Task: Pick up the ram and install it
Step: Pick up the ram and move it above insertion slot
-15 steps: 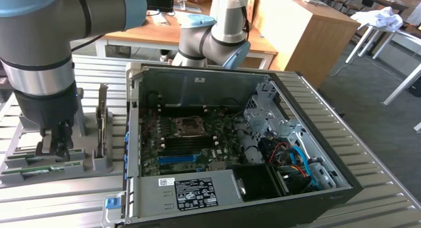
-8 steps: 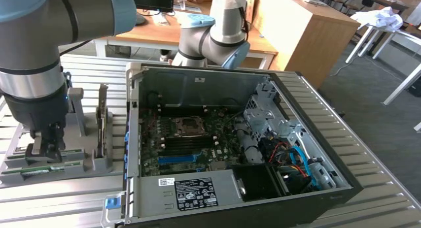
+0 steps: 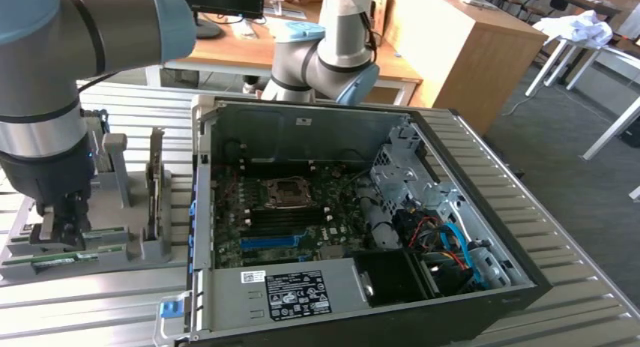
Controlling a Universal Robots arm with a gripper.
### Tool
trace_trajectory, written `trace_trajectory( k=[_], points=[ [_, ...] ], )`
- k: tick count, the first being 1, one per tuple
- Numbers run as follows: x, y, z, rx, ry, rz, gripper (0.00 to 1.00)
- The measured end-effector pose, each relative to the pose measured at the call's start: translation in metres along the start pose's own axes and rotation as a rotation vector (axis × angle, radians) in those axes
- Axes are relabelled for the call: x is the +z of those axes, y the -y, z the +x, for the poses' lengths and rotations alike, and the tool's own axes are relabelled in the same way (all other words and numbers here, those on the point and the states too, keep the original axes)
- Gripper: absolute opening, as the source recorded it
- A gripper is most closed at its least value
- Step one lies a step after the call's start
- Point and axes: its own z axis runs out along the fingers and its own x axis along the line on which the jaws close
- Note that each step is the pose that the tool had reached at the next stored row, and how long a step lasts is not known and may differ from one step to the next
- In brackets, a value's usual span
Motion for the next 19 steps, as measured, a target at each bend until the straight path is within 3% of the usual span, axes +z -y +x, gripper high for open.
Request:
trace_trajectory(
  k=[3, 13, 16, 19],
  points=[
    [0.0044, -0.0011, 0.0, -0.035, -0.0015, -0.0009, 0.36],
    [0.0221, -0.0122, -0.005, -0.044, -0.0026, -0.0009, 0.36],
    [0.0258, -0.0195, -0.005, -0.044, -0.0034, -0.0006, 0.36],
    [0.0286, -0.0203, -0.005, -0.044, -0.0036, -0.0006, 0.36]
  ],
)
